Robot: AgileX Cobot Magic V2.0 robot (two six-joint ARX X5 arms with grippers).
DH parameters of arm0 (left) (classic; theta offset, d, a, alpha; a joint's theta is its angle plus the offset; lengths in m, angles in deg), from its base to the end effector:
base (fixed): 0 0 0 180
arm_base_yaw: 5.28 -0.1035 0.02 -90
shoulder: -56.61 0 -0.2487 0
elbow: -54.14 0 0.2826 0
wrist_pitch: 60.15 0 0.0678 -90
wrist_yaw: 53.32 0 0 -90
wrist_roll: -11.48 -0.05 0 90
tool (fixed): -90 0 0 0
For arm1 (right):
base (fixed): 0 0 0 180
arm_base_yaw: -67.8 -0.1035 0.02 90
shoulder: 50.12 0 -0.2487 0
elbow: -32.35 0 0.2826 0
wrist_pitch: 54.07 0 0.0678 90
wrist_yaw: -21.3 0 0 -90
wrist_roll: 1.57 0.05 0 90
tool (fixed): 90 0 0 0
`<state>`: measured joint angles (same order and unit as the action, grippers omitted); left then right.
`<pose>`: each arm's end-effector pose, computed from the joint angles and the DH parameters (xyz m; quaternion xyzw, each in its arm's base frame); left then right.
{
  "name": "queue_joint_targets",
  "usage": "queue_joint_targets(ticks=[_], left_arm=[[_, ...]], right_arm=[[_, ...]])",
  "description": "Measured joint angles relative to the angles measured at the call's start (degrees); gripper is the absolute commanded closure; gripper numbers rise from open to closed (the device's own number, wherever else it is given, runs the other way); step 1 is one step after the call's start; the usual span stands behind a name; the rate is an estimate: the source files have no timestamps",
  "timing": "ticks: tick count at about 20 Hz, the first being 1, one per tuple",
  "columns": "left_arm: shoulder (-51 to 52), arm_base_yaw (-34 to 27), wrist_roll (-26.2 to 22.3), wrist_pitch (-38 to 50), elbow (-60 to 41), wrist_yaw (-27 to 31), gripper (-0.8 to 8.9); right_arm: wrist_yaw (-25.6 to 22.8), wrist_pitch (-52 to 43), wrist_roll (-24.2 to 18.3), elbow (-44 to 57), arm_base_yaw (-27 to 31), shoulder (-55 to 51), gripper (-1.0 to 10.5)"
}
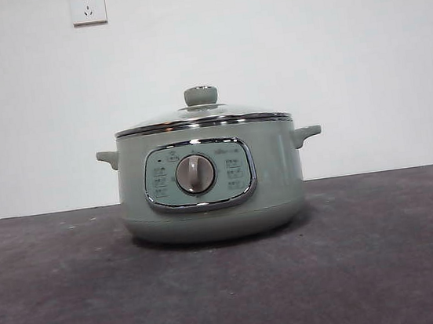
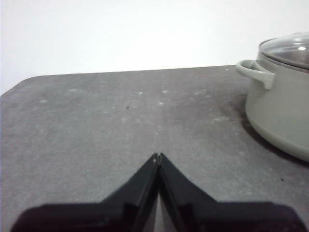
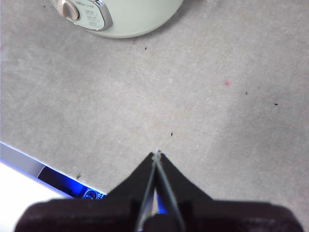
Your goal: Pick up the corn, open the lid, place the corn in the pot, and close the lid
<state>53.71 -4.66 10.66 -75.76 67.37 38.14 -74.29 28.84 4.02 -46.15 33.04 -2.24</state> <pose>0.1669 -0.0005 0.1559 0.0080 0.0461 0.0070 0.9989 0.1410 0.0920 0.3389 -0.1094 0.4241 0.2056 0.8751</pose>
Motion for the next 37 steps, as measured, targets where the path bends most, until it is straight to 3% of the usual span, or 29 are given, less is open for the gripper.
queue_joint_targets(ticks=[6, 18, 21, 24, 27, 29, 32, 37], left_arm=[[2.5, -1.3, 0.1, -6.1, 0.0, -0.3, 8.14], [0.6, -1.3, 0.5, -6.1, 0.0, -0.3, 8.14], [-0.1, -1.3, 0.5, -6.1, 0.0, -0.3, 8.14], [-0.7, -1.3, 0.5, -6.1, 0.0, -0.3, 8.14], [-0.9, -1.3, 0.5, -6.1, 0.0, -0.3, 8.14], [-1.0, -1.3, 0.5, -6.1, 0.0, -0.3, 8.14], [-1.0, -1.3, 0.5, -6.1, 0.0, -0.3, 8.14], [-1.0, -1.3, 0.5, -6.1, 0.0, -0.3, 8.14]], right_arm=[[0.0, 0.0, 0.0, 0.0, 0.0, 0.0, 9.5], [-0.7, 0.0, 0.0, 0.0, 0.0, 0.0, 9.5], [-1.7, -1.2, -2.8, 1.1, 4.0, -2.3, 9.5], [-1.7, -18.1, -6.0, 10.6, 12.7, -10.7, 9.5], [-1.7, -43.8, -6.7, 28.4, 22.3, -23.8, 9.5], [-0.9, -55.5, -6.7, 40.1, 28.0, -32.7, 9.5], [0.6, -55.0, -6.9, 52.2, 33.7, -41.7, 9.5], [1.1, -50.0, -6.9, 57.1, 35.1, -44.5, 9.5]])
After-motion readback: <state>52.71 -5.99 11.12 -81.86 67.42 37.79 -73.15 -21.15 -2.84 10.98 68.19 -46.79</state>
